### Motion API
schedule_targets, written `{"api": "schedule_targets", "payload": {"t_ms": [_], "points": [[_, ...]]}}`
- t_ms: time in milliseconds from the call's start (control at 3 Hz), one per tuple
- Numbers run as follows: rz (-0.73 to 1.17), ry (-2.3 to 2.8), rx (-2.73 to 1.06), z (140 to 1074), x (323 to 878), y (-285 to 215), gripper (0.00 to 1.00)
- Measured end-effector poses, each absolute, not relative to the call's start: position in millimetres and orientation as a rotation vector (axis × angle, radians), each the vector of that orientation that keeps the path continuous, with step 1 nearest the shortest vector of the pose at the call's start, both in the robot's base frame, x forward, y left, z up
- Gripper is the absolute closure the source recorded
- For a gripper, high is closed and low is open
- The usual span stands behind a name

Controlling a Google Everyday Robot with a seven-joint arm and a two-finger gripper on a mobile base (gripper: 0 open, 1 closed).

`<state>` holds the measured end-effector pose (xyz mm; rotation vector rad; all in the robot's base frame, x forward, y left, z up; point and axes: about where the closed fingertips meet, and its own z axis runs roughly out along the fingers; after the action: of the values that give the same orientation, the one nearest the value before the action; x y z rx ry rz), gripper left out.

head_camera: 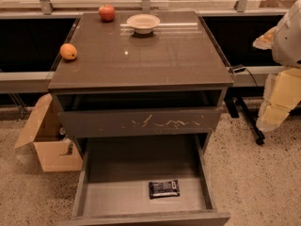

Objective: Pick rxbar blueberry from middle drawer and place on counter

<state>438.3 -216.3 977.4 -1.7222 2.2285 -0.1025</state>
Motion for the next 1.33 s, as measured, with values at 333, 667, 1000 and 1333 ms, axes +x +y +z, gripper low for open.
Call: {"api": "schedule_targets", "payload": {"t_ms": [333, 667, 1000, 1333], "points": [[-0.103, 2.228, -1.722, 977, 438, -216, 0.00], [-0.087, 2.199, -1.744, 967, 437, -210, 0.00], [0.000, 2.115, -1.796, 933, 434, -191, 0.00], [0.103, 2.020, -1.836, 895, 430, -171, 0.00]]}}
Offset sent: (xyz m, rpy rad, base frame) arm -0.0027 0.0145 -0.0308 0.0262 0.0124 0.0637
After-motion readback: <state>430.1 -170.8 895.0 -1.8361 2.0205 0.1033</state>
